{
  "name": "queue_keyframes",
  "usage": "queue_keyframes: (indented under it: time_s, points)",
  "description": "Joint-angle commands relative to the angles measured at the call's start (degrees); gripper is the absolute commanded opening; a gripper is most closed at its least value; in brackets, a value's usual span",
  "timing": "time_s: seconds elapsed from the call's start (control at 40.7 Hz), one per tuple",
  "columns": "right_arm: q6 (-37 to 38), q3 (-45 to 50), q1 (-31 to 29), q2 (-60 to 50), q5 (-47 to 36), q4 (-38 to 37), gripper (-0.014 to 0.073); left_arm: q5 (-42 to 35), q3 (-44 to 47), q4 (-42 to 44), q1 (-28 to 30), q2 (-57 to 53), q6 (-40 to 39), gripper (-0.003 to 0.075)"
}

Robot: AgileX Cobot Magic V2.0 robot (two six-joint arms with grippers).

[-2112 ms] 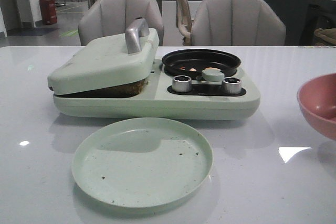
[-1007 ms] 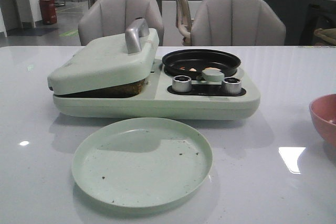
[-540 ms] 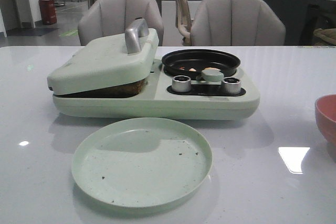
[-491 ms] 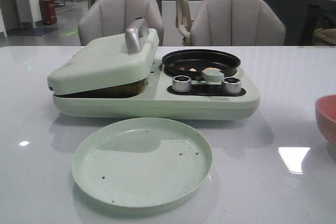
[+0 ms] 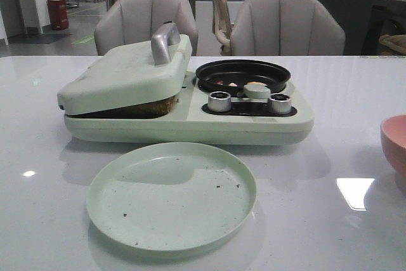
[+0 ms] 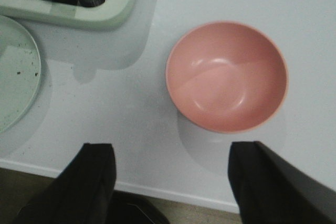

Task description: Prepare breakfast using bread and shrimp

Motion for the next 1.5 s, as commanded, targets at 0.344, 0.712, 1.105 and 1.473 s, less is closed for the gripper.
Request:
queue_keyframes:
  time_s: [0.344, 0.712, 1.105, 1.473]
  points:
    - [0.23, 6.73, 0.15, -8.94, -2.3, -0.49, 0.033, -4.45, -1.49, -1.43, -0.3, -0.07, -5.23, 0.0101]
    - [0.23, 6.73, 0.15, -8.94, -3.38, -0.49, 0.0035, -3.84, -1.49, -1.57, -0.3, -0.07, -5.37, 0.0101]
    - [0.23, 6.73, 0.15, -8.94, -3.0, -0.36, 0.0035, -3.84, -1.49, -1.57, -0.3, -0.07, -5.37, 0.0101]
    - [0.23, 6.73, 0.15, -8.94, -3.0, -0.36, 0.0035, -4.21, -1.49, 3.2, 2.33, -5.35, -5.24, 0.0101]
